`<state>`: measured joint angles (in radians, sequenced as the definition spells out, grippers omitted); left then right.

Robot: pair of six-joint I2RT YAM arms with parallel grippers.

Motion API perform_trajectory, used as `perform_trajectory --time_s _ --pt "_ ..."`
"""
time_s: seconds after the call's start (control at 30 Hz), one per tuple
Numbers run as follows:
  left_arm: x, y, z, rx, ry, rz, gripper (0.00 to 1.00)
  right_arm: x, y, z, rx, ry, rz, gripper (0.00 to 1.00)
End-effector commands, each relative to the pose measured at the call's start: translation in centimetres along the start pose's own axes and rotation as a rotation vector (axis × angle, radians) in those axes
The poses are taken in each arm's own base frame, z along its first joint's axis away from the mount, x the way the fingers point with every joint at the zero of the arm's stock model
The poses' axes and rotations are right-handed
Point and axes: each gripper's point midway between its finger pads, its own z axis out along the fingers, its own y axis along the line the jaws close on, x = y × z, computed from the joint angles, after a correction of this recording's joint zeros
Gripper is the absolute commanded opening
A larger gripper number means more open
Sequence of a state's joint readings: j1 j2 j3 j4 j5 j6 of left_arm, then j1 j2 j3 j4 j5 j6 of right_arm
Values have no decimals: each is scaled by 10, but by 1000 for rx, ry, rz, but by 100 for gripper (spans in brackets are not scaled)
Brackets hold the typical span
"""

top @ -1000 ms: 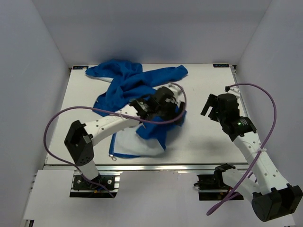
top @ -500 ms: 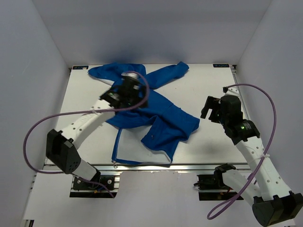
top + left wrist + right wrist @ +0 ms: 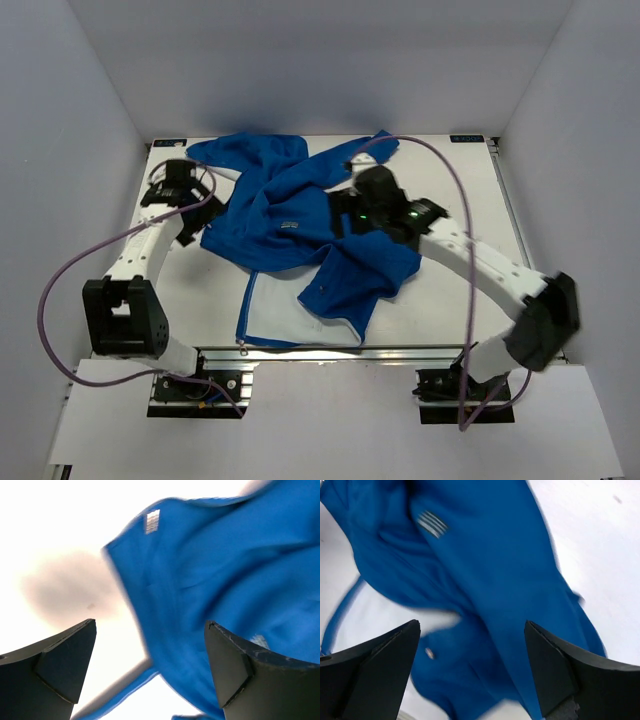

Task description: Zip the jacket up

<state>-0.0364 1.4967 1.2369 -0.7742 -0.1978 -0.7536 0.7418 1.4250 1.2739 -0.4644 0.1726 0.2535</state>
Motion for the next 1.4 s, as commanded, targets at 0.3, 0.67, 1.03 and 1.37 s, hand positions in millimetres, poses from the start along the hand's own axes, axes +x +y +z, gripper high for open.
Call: perform_trajectory --time_s 0.3,0.67,1.03,1.37 --pt "20 68 -31 8 1 -166 98 -38 168 167 -120 -21 108 87" --pt "19 57 -46 110 -31 -127 98 -45 195 163 -170 -77 71 0" --pt "24 37 -50 235 -6 -92 98 -65 55 19 -79 -191 197 0" --pt "35 15 -30 331 83 -75 98 97 -152 -112 544 -62 501 9"
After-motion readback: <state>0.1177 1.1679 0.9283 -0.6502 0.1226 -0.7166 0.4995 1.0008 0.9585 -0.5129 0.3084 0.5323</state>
